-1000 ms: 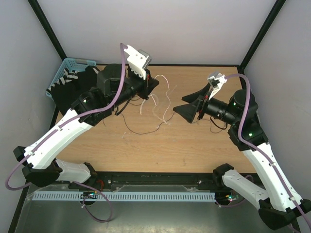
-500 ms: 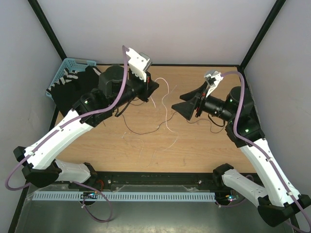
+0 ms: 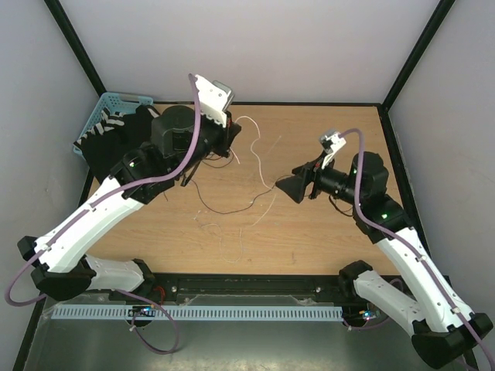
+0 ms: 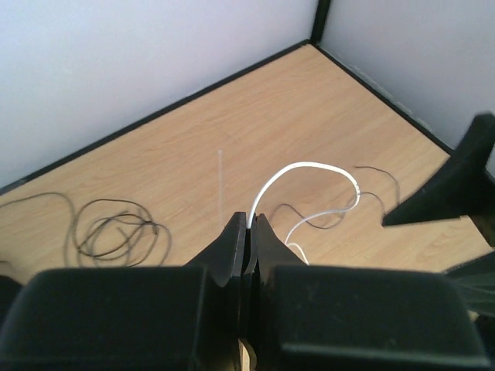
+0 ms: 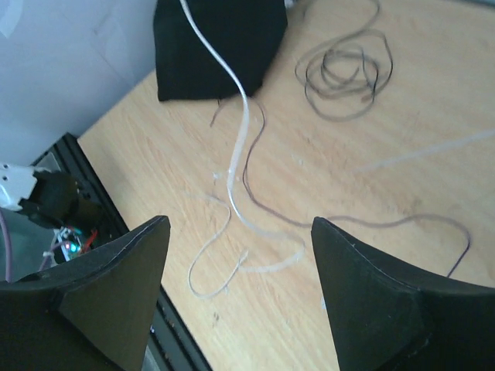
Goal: Zip-tie the wires
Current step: Straighten the cable at the center of the board.
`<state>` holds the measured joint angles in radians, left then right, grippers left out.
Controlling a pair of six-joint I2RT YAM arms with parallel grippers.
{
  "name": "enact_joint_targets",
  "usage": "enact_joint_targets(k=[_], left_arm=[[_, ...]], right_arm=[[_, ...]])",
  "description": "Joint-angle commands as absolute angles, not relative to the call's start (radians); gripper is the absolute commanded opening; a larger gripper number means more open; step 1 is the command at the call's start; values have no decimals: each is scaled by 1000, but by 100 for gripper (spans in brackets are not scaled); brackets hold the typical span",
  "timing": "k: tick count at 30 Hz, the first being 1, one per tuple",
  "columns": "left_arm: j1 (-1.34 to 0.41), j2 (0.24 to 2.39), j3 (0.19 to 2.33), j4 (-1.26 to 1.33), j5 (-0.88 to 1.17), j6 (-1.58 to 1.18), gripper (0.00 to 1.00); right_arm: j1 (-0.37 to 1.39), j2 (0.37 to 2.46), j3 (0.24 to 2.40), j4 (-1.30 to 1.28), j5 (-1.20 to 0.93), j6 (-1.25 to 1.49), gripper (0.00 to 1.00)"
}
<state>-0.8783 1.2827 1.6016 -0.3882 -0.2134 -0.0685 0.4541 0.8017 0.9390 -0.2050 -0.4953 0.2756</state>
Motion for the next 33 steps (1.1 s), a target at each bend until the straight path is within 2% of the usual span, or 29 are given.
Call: enact_joint_targets(k=[1, 4, 11, 15, 23, 28, 33], left_arm=[[-845, 1247, 1594, -397, -377, -2, 0], [-792, 1231, 1548, -418, -384, -20, 0], [-649, 1190, 1393, -427, -240, -136, 0], [-603, 1185, 1339, -426, -199, -166, 0], [-501, 1178, 1271, -427, -100, -185, 0], [-465, 1158, 1233, -427, -67, -184, 0], [-431, 1141, 1200, -427, -29, -189, 0]], right_arm=[[461, 754, 863, -237, -514, 310, 82], [464, 707, 811, -240, -524, 315, 80], [476, 632, 727, -249, -542, 306, 79], [589, 677, 712, -222, -445, 307, 79], [1051, 961, 763, -63, -136, 239, 81], [1145, 1184, 772, 180, -75, 185, 85], [1163, 1370, 824, 314, -70, 140, 88]])
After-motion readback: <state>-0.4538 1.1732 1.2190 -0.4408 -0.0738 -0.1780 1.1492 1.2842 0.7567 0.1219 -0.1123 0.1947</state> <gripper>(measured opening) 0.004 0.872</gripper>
